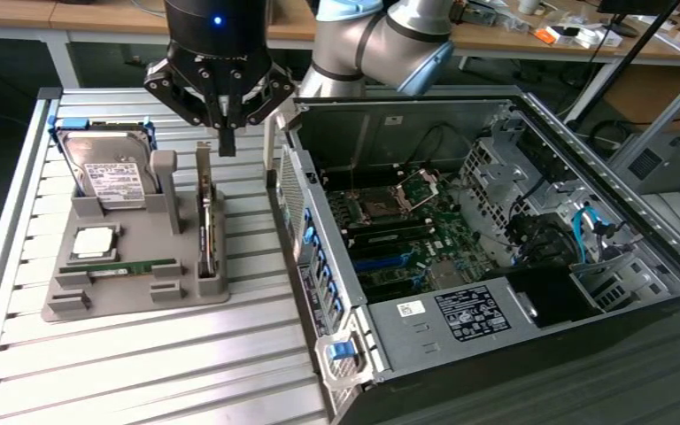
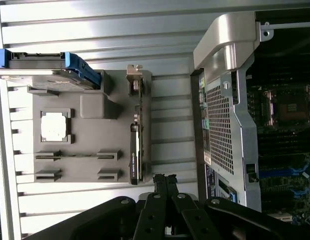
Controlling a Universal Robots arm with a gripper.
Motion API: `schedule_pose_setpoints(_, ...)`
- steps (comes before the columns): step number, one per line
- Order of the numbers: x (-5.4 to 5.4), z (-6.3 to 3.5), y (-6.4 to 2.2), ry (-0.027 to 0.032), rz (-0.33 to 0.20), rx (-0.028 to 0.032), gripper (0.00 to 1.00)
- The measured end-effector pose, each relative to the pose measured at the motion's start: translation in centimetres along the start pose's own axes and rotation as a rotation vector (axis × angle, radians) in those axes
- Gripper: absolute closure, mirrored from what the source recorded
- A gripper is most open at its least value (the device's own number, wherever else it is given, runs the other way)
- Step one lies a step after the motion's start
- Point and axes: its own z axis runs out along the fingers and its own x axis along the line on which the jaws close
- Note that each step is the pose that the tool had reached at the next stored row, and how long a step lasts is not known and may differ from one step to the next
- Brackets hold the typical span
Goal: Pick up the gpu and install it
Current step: 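Reach for the gpu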
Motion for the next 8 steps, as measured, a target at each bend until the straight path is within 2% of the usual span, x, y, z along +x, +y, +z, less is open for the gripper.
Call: schedule_pose_setpoints(8, 0.49, -0.02, -0.04, 0.0001, 0.0, 0.0, 0.89)
